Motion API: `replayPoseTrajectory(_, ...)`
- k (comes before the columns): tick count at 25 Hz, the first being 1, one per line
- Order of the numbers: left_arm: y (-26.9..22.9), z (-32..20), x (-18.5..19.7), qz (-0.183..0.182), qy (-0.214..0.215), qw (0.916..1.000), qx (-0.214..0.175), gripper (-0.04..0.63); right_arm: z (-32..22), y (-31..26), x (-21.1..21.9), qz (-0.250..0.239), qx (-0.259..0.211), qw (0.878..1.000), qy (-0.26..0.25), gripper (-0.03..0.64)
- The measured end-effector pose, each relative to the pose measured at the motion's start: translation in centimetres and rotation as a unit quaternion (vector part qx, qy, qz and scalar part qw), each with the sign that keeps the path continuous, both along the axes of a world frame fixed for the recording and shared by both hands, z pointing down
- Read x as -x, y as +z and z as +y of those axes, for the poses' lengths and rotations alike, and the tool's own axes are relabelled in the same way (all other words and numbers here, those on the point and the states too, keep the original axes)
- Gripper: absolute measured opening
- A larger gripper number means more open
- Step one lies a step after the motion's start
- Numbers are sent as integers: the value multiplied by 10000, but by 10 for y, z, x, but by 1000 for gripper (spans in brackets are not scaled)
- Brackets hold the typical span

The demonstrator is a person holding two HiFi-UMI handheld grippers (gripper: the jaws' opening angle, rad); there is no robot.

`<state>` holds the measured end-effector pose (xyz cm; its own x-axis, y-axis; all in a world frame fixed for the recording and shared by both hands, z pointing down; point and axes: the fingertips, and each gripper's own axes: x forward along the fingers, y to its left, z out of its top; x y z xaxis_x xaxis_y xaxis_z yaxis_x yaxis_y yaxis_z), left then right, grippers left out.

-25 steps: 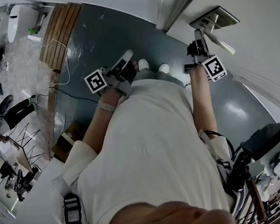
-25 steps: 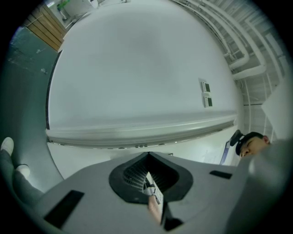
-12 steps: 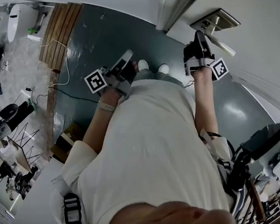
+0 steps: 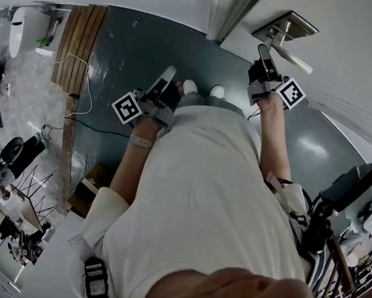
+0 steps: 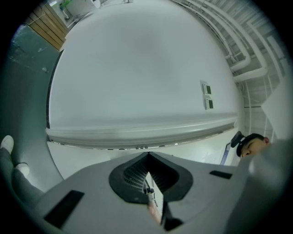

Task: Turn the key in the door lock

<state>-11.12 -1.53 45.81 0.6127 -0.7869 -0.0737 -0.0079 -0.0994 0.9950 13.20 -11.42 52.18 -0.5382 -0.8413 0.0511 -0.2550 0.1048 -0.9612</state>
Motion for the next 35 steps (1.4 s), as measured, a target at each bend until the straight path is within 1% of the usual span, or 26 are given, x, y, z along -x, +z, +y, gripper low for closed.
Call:
replayPoseTrajectory(1,0,0,1,11,0,10000,-2,6,4,-1,1,301,-69,9995,-119,123)
replayPoseTrajectory(2,0,-1,1,23,-3,10000,1,6,8,-2,1,730,-195,9969,-240,126)
replayPoseTrajectory(3,1,-1,2,36,-6,10000,5,6,11,-4,1,1291,-369,9903,-351,127)
replayPoseTrajectory(4,1,-2,2,50,-9,10000,6,6,14,-5,-1,1970,-570,9777,-443,127)
replayPoseTrajectory(5,2,-3,2,65,-9,10000,8,6,17,-5,-3,2773,-788,9561,-529,127)
replayPoseTrajectory(6,2,-3,1,84,-7,10000,12,6,19,-6,-5,3670,-1028,9224,-630,127)
replayPoseTrajectory(7,3,-3,1,103,-3,9999,21,6,22,-6,-5,4581,-1282,8764,-746,127)
replayPoseTrajectory(8,4,-4,1,120,4,9999,31,6,23,-8,-4,5417,-1538,8219,-863,127)
replayPoseTrajectory(9,5,-5,1,134,9,9999,41,6,24,-11,0,6115,-1779,7649,-967,127)
replayPoseTrajectory(10,6,-5,1,145,11,9999,48,6,25,-14,4,6667,-1993,7105,-1052,127)
replayPoseTrajectory(11,7,-6,1,156,11,9999,52,6,25,-17,8,7106,-2165,6601,-1119,127)
replayPoseTrajectory(12,8,-6,0,170,10,9998,53,6,26,-18,9,7469,-2286,6134,-1167,127)
replayPoseTrajectory(13,8,-6,0,185,8,9998,49,6,25,-19,10,7774,-2366,5704,-1195,127)
replayPoseTrajectory(14,8,-6,-1,196,6,9998,40,6,24,-18,9,8029,-2412,5314,-1214,127)
replayPoseTrajectory(15,7,-6,-1,203,3,9998,31,6,23,-17,9,8237,-2431,4972,-1238,127)
replayPoseTrajectory(16,7,-6,0,205,0,9998,25,6,20,-15,8,8396,-2426,4690,-1274,127)
replayPoseTrajectory(17,7,-5,1,207,-7,9998,25,6,18,-12,7,8510,-2400,4479,-1324,127)
replayPoseTrajectory(18,7,-5,2,211,-18,9998,31,6,16,-8,6,8588,-2358,4332,-1384,127)
replayPoseTrajectory(21,7,-3,5,238,-60,9997,76,6,10,-2,0,8750,-2203,4039,-1508,127)
replayPoseTrajectory(24,10,-1,6,281,-85,9995,139,6,3,0,-6,8934,-2131,3660,-1502,127)
replayPoseTrajectory(25,10,-1,6,294,-81,9994,145,6,0,1,-8,8981,-2124,3554,-1485,127)
replayPoseTrajectory(26,10,-1,5,304,-71,9994,142,6,-2,1,-9,9015,-2114,3479,-1468,127)
replayPoseTrajectory(29,10,-4,5,314,-42,9994,127,6,-8,1,-12,9094,-2050,3309,-1463,127)
replayPoseTrajectory(33,11,-7,5,372,-17,9992,163,6,-13,2,-9,9206,-2008,2942,-1601,127)
replayPoseTrajectory(34,11,-8,4,384,-11,9991,163,6,-15,1,-8,9216,-2009,2902,-1613,127)
replayPoseTrajectory(35,10,-9,4,390,-5,9991,158,6,-16,0,-9,9217,-2015,2899,-1605,127)
